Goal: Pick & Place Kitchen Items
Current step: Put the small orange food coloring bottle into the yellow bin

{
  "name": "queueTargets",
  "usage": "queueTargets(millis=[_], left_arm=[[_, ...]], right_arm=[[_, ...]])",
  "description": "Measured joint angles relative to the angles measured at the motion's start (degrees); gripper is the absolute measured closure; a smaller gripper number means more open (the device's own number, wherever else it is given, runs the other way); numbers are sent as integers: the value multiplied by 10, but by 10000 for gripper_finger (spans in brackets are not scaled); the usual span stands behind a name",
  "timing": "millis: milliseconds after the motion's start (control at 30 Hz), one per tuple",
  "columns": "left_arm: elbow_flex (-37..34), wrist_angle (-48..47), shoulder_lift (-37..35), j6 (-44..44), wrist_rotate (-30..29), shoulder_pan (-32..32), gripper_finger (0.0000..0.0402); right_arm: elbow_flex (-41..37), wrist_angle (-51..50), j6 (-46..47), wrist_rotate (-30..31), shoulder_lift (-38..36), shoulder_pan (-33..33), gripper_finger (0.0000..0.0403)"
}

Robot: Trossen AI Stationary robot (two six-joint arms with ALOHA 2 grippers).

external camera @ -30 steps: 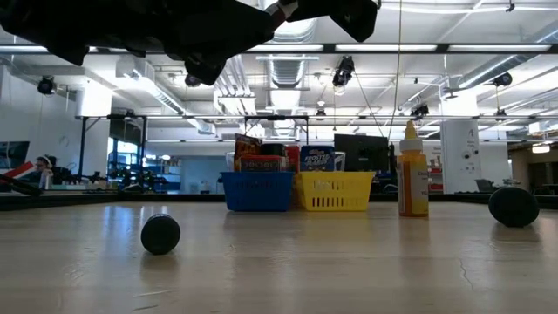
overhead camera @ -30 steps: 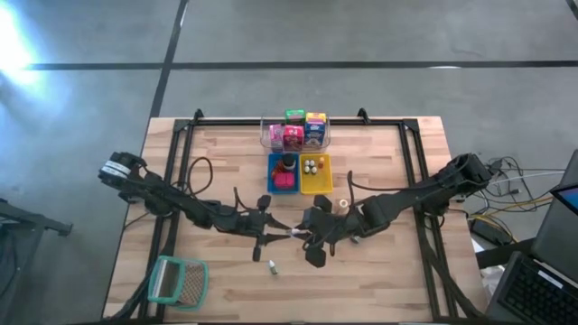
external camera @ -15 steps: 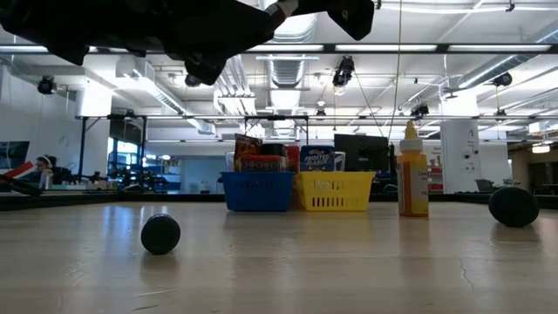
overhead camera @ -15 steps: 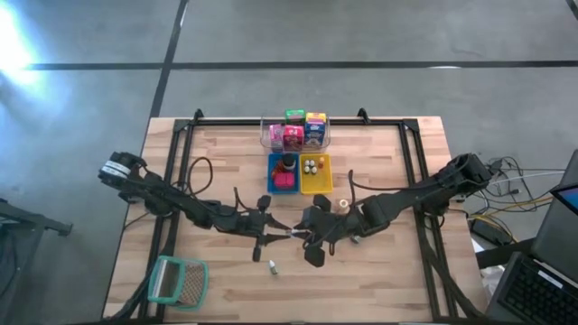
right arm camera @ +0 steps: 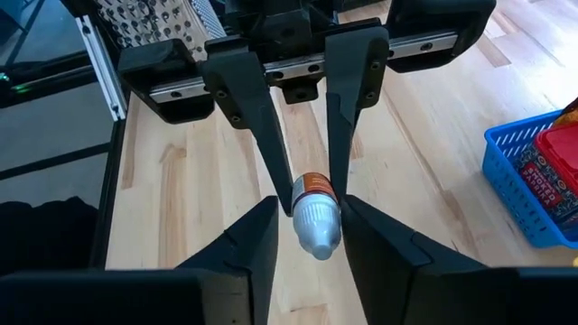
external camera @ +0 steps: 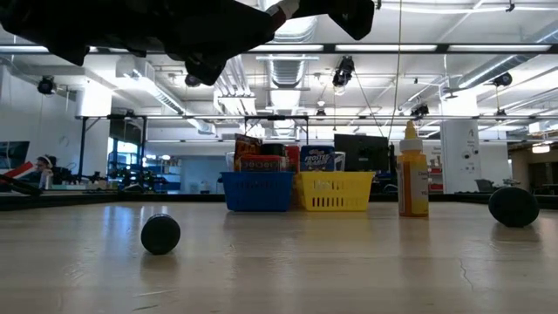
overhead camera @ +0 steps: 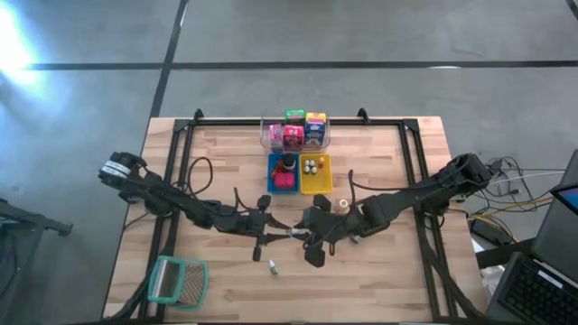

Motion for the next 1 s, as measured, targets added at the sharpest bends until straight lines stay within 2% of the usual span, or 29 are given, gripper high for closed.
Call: queueTargets(millis=[400,800,1000], left_arm=[[0,3,-2,4,1,0,307],[0,7,-2,3,-1,0,307],[0,6,-2,3,-1,0,307]], right_arm=[[0,-2,-8,1,0,0,328],[0,-4,-8,0,0,0,275],[0,-4,-8,0,0,0,289]])
